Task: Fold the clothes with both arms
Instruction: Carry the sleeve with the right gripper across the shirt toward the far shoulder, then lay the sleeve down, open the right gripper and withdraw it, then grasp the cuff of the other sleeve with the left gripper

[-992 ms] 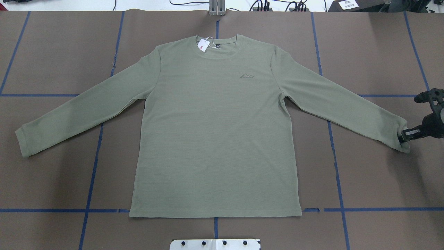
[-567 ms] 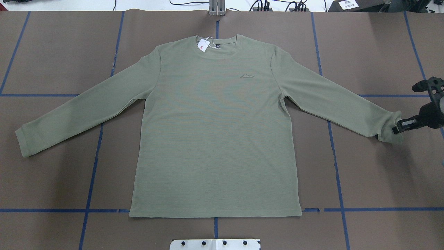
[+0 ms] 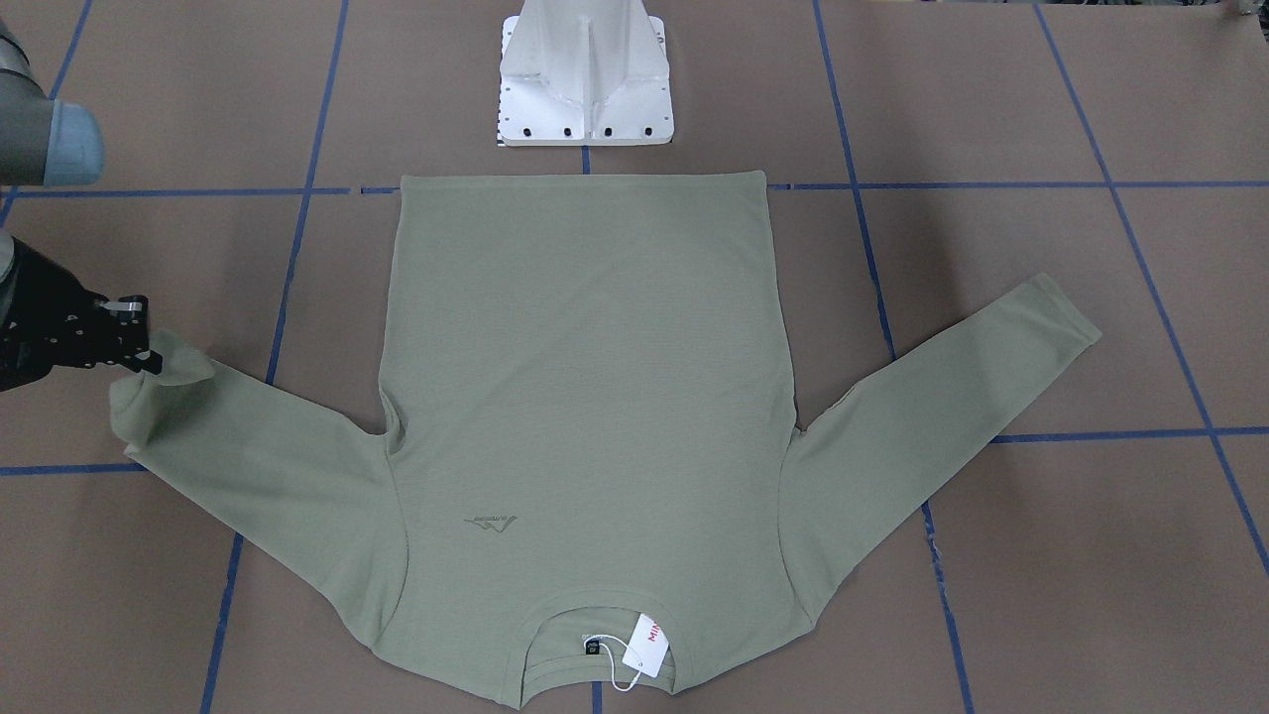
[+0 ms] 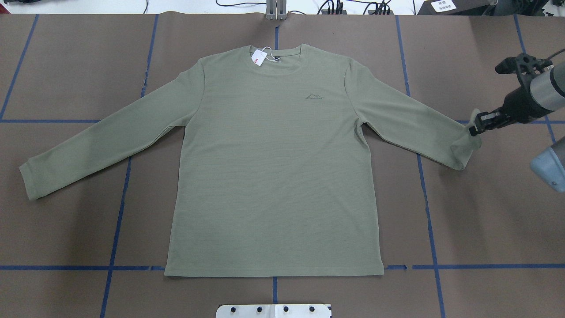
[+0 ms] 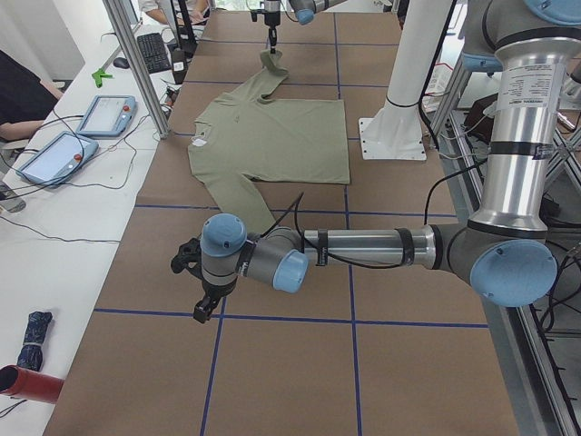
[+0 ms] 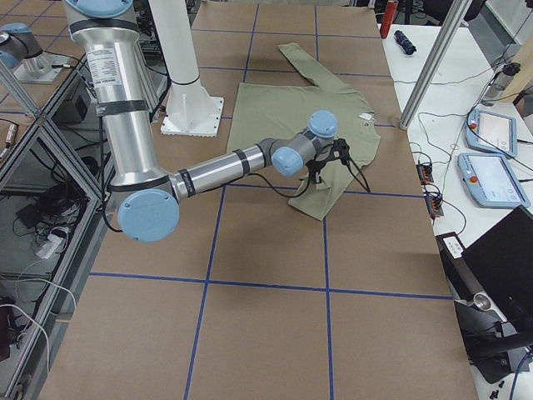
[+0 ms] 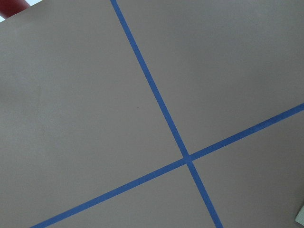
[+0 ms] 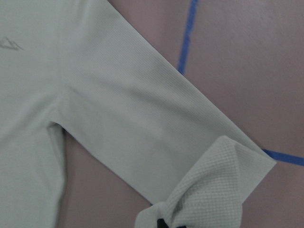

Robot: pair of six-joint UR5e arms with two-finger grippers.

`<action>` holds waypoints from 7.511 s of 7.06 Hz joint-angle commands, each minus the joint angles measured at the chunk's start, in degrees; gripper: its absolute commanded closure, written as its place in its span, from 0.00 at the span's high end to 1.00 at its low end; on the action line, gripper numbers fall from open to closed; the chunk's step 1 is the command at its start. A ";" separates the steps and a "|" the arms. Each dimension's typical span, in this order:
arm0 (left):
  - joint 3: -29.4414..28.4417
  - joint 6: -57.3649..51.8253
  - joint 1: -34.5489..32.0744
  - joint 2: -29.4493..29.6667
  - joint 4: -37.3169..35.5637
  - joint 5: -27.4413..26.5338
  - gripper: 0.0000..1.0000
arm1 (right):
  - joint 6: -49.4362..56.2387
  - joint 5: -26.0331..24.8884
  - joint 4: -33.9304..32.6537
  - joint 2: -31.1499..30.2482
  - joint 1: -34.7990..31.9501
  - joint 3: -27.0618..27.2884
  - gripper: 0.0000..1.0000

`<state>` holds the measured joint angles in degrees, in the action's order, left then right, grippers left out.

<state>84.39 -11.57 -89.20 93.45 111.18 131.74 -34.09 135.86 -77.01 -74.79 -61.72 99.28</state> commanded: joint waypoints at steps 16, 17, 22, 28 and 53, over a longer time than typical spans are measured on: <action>-5.02 0.14 -0.01 0.33 3.60 0.01 1.00 | -20.85 -27.75 4.73 49.89 30.25 -31.99 0.00; -4.93 0.06 -0.01 0.42 3.60 -0.07 1.00 | -21.02 -30.02 8.42 52.09 32.17 -35.79 0.00; -5.02 0.23 0.08 0.42 3.60 -0.08 1.00 | -23.30 -32.59 8.46 54.40 35.18 -36.09 0.99; -3.88 48.64 14.52 -6.77 36.93 -5.57 1.00 | -24.28 -27.43 -19.97 38.29 26.42 -11.82 1.00; 10.71 84.78 45.96 -18.12 30.50 -32.16 0.77 | -0.02 -12.73 -22.83 4.48 6.26 10.49 1.00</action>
<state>95.03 73.21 -43.24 75.51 141.68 99.58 -34.10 123.14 -99.77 -70.32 -55.46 109.78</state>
